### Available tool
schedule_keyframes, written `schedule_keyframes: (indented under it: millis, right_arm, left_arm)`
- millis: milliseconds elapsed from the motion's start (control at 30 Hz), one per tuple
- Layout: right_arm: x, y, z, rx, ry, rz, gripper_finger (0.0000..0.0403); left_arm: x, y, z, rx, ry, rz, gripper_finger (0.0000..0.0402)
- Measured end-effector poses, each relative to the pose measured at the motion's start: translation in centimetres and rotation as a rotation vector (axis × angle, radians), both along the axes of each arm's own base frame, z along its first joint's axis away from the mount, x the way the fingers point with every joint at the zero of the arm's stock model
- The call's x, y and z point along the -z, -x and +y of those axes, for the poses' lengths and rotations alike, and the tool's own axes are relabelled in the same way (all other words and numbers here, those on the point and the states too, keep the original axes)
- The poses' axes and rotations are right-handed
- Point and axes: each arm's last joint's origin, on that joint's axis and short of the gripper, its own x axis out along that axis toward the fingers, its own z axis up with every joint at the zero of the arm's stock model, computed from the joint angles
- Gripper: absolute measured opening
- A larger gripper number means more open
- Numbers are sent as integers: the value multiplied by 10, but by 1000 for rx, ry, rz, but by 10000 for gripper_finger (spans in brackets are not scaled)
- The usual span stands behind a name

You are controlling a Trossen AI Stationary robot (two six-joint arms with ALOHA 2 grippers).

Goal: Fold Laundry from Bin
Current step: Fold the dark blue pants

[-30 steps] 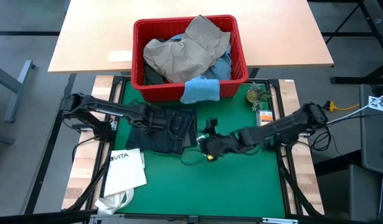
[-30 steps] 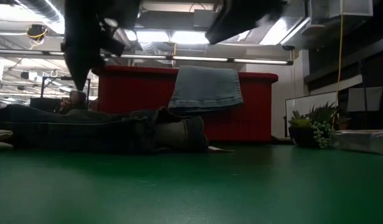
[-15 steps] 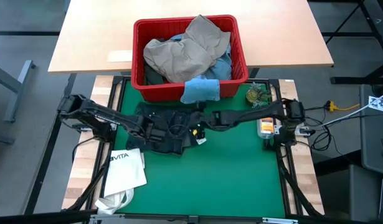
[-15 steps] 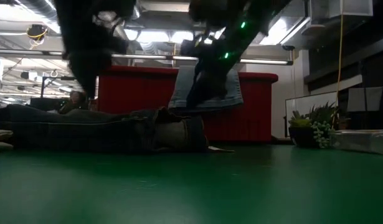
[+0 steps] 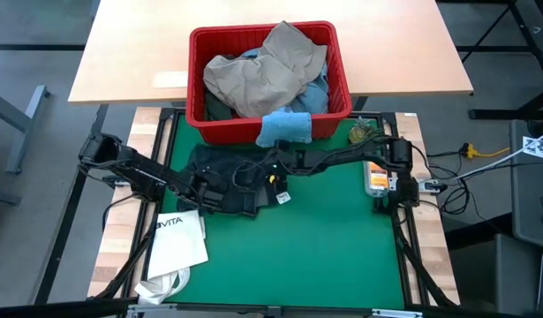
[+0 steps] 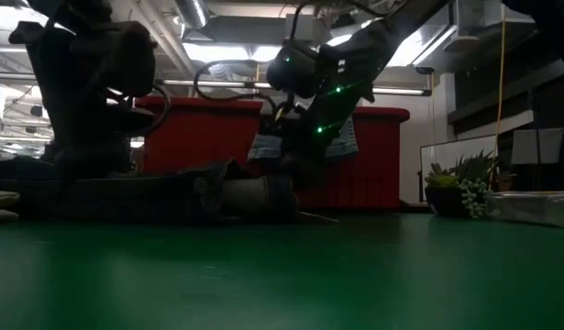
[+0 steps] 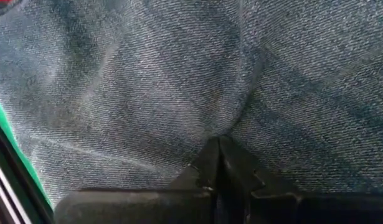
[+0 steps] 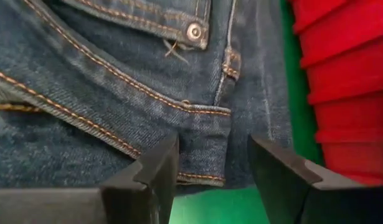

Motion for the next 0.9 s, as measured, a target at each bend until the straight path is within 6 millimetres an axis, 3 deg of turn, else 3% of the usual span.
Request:
schedule_keyframes:
  millis: [133,300,567,767,900]
  right_arm:
    - [4,0,0,-1,-5,11,191]
    - [-6,0,0,-13,-6,6,191]
    - [-65,-8,7,-42,-3,-69,191]
    - [-87,-21,49,-149,1,-190,191]
    - [-86,-29,79,-232,15,-259,191]
  left_arm:
    - [-4,-1,0,11,-6,-5,2]
    - [-26,-11,-2,66,33,-47,2]
    - [-73,-26,-4,119,46,-237,2]
    - [-83,-23,-1,106,15,-284,2]
    - [-83,-23,5,102,-5,-265,2]
